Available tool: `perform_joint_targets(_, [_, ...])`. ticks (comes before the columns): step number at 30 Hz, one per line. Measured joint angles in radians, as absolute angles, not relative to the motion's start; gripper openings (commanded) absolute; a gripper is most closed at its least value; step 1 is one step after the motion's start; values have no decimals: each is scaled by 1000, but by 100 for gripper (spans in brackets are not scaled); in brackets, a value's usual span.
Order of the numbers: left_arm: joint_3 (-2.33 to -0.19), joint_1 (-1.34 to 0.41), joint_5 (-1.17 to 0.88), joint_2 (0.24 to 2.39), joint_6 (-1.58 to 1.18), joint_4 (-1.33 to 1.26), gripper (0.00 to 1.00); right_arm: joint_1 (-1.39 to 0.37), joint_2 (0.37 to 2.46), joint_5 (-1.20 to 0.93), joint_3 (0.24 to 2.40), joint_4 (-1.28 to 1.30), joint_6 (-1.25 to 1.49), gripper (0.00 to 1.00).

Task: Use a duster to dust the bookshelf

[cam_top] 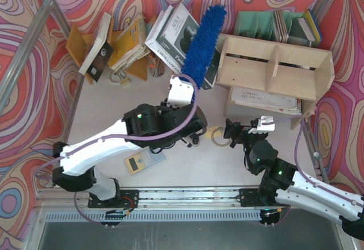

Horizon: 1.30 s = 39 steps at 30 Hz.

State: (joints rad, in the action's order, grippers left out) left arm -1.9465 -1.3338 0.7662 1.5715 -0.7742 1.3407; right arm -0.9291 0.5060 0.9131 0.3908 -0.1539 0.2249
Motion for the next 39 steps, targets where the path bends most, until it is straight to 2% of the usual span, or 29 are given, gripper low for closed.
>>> perform_joint_targets(12, [-1926,-1332,889,1413,-795,1345,0,-929,513,925,391,-152,225,99])
perform_joint_targets(31, [-1846,-1327,710,1538,-731,1204,0,-929,513,943,391,-151,226,99])
perform_joint_targets(39, [-1843,-1327,756,1500,-729,1205,0,-929,520,944,391,-151,229,99])
